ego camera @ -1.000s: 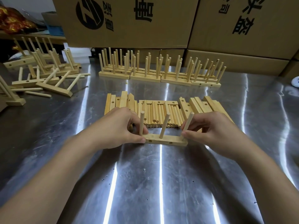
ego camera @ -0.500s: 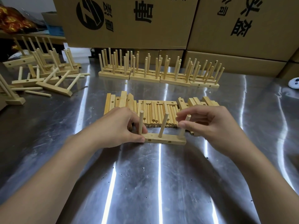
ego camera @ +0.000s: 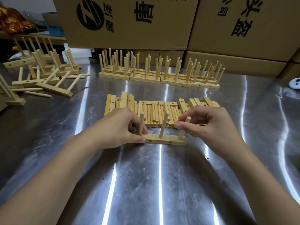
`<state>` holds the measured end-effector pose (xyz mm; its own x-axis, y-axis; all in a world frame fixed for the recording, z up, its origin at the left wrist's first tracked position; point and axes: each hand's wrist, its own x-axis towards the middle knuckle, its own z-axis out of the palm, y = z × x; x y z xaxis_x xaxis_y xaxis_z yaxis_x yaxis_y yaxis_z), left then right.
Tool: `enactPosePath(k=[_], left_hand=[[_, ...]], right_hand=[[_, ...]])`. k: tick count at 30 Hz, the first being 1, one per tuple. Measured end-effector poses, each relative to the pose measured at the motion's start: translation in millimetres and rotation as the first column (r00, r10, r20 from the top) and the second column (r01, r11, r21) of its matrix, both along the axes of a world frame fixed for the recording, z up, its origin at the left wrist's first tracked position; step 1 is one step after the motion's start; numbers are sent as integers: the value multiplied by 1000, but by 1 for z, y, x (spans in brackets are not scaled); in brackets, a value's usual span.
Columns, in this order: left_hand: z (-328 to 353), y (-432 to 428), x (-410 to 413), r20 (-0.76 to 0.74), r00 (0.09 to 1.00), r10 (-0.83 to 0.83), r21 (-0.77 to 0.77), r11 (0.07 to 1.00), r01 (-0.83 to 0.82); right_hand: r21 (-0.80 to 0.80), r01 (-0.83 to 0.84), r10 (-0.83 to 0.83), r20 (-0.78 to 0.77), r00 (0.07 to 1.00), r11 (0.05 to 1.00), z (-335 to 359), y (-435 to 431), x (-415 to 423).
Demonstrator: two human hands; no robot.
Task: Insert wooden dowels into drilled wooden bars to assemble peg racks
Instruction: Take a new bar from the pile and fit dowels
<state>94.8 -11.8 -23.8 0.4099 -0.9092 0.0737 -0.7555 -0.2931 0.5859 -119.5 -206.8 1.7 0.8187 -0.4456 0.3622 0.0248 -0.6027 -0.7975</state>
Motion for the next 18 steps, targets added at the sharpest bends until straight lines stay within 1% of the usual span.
enactPosePath(k=[5, 7, 10, 15, 17, 18], left_hand=[[0, 0, 0, -7, 1000, -15, -4, 1000, 15], [0, 0, 0, -3, 1000, -21, -7, 1000, 21], [0, 0, 1, 0, 1000, -22, -11, 1000, 22], [0, -1, 1, 5, 1000, -17, -13, 1000, 17], [0, 0, 0, 0, 1000, -16, -11, 1000, 16], [0, 0, 0, 0, 1000, -14, -8, 1000, 14]], right_hand=[[-17, 127, -126, 17, 992, 992, 1, 2, 1], [-44, 145, -144, 26, 989, 989, 2, 3, 0], [-54, 124, -123, 20, 992, 991, 3, 2, -2], [47, -8, 9, -28, 1000, 999, 1, -11, -7], [11, -33, 33, -44, 998, 999, -1, -12, -8], [-48, -21, 19, -44, 999, 999, -3, -12, -8]])
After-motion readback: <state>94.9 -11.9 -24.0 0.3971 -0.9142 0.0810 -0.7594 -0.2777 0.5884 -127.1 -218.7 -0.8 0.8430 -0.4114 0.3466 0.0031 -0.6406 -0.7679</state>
